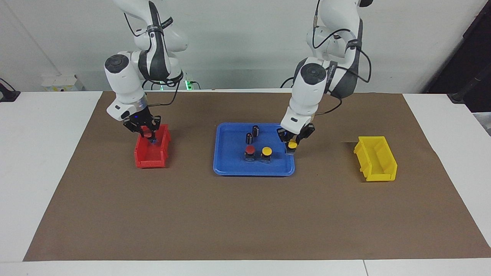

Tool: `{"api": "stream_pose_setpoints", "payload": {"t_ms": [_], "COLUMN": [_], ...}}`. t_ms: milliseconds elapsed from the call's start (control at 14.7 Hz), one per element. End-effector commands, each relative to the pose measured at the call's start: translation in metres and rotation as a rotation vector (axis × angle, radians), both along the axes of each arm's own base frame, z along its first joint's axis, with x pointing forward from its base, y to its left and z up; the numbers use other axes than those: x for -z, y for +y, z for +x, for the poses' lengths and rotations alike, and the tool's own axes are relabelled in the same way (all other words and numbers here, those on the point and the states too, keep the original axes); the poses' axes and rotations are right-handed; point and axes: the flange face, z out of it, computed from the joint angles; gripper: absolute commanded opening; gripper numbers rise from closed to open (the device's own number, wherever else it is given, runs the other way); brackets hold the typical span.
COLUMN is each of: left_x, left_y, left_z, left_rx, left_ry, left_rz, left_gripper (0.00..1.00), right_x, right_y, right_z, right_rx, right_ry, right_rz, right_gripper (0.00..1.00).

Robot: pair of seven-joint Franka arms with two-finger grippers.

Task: Sort red and yellow buttons by color
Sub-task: 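Release the red button in the red bin while the left gripper drops yellow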

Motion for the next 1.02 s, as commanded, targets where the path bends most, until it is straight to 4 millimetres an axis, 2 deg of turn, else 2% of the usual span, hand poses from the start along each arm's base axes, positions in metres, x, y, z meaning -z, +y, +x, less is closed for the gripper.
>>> {"api": "stream_pose_setpoints", "payload": {"t_ms": [0,136,272,340,408,545,749,817,953], "left_x": [-0.055,-0.049,-0.038,-0.029,-0.017,0.007,0.035,0.046,0.068], "left_y": [0.105,0.188,0.268,0.297,0.306,0.309,0.315,0.316,0.318], "left_z": [0.013,0.03,0.033,0.03,0.03,0.037,0.038,0.037,0.03], "left_rx": [0.03,0.053,0.095,0.102,0.101,0.095,0.093,0.09,0.103], "left_ry": [0.026,0.031,0.002,-0.035,-0.063,-0.095,-0.096,-0.107,-0.105], "left_rz": [-0.026,-0.033,-0.042,-0.042,-0.039,-0.029,-0.023,-0.021,-0.017], "left_gripper": [0.01,0.01,0.01,0.01,0.01,0.01,0.01,0.01,0.01], "right_x": [0.004,0.005,0.004,0.003,0.0,-0.017,-0.084,-0.101,-0.135], "right_y": [0.0,0.002,0.002,0.002,0.002,0.001,0.01,0.032,0.105], "right_z": [-0.006,-0.007,-0.006,-0.004,-0.002,0.013,0.042,0.052,0.077], "right_rx": [-0.003,-0.001,-0.006,-0.01,-0.016,-0.033,-0.031,-0.039,0.025], "right_ry": [-0.017,-0.015,-0.017,-0.02,-0.015,0.007,0.027,0.031,0.017], "right_rz": [0.012,0.012,0.012,0.011,0.01,0.009,0.007,0.009,0.03], "right_gripper": [0.22,0.25,0.47,0.59,0.62,0.64,0.64,0.65,0.68]}}
